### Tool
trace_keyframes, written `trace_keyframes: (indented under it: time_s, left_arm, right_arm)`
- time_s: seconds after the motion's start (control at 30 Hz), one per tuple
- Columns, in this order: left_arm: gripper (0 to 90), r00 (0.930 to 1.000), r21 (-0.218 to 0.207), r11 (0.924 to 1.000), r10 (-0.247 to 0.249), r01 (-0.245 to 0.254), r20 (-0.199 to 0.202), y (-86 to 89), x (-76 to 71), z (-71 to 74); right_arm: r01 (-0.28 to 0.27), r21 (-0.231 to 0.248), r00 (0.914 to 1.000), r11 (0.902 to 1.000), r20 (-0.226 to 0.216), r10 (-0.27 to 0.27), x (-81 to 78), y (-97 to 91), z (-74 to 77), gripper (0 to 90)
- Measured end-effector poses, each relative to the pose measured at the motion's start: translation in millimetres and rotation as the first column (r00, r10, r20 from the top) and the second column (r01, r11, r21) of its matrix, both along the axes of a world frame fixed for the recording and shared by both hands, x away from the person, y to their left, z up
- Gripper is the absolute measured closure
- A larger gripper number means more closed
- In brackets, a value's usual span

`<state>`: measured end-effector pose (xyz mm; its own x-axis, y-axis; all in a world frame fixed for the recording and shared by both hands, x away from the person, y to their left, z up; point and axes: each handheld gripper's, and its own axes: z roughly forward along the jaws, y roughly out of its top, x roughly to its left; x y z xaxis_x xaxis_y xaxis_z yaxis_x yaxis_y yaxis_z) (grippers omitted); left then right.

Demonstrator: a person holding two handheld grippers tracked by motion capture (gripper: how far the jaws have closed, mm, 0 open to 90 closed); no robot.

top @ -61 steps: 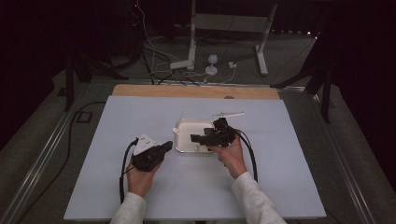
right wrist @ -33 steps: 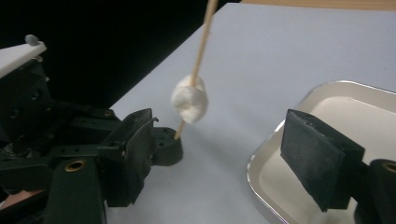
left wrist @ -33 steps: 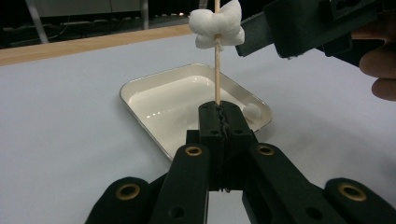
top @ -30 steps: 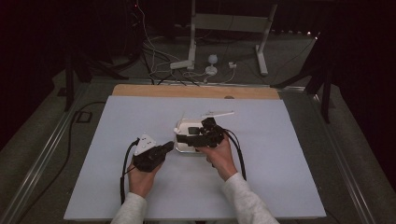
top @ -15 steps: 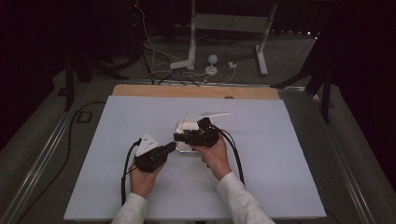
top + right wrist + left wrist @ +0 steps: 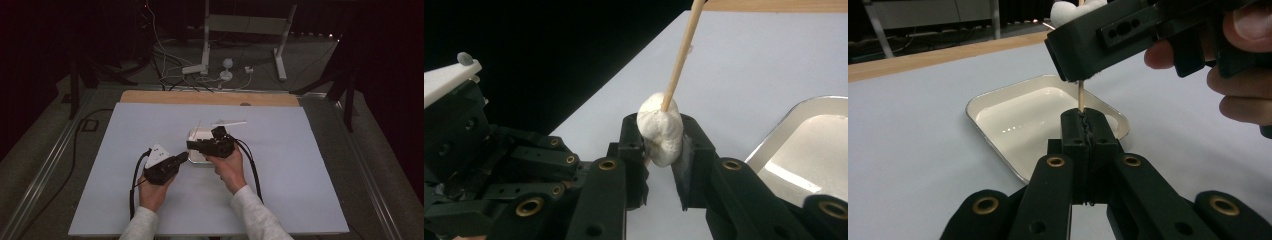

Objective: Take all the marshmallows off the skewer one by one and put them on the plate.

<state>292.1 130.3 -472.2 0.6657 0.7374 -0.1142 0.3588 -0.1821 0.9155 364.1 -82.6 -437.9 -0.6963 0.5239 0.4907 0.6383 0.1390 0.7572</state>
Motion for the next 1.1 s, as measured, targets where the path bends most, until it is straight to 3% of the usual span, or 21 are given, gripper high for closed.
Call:
trace_keyframes:
  time_s: [0.33,0.4,0.43,0.5,0.6,0.67,0.73,0.87,1.1]
  left_arm:
    - [90.0,0.9999,0.026,0.9997,-0.002,0.001,0.017,-0.3,-0.7,-1.6]
    - [90.0,0.9999,0.052,0.9986,0.001,-0.001,0.011,-1.1,-0.7,-3.5]
    - [90.0,1.0000,0.068,0.9977,0.002,-0.003,0.009,-1.7,-0.7,-6.2]
    - [90.0,1.0000,0.051,0.9987,-0.006,0.006,0.007,-1.6,-0.3,-6.9]
    - [90.0,0.9998,0.061,0.9981,-0.011,0.010,0.015,-4.4,-1.2,-5.6]
    - [90.0,0.9999,0.085,0.9964,-0.006,0.005,0.013,-4.1,-1.4,-7.4]
    - [90.0,0.9998,0.073,0.9973,-0.009,0.008,0.015,-3.1,-1.5,-7.4]
    - [90.0,0.9996,0.080,0.9968,-0.014,0.012,0.026,-5.2,-1.7,-6.6]
    - [90.0,0.9992,0.106,0.9944,-0.006,0.002,0.039,-3.2,-1.8,-6.1]
  right_arm:
    - [0.026,0.018,0.9996,0.9995,0.011,-0.026,0.0,-4.1,4.8,77.1]
    - [0.037,0.026,0.9992,0.9990,0.012,-0.037,0.8,-6.2,5.7,77.4]
    - [0.056,0.044,0.9982,0.9974,0.020,-0.057,1.3,-9.0,7.3,78.0]
    - [0.072,0.080,0.9973,0.9942,0.003,-0.073,4.1,-16.0,12.6,77.9]
    - [0.059,0.039,0.9976,0.9975,0.034,-0.060,4.8,-18.0,19.0,77.9]
    - [0.073,0.052,0.9964,0.9960,0.040,-0.075,5.6,-21.6,22.9,78.1]
    - [0.088,0.077,0.9953,0.9931,0.034,-0.091,8.5,-27.6,28.4,78.2]
    - [0.079,0.042,0.9949,0.9960,0.059,-0.082,9.1,-29.1,35.4,78.1]
    - [0.086,0.047,0.9941,0.9952,0.062,-0.089,10.4,-30.0,37.1,78.0]
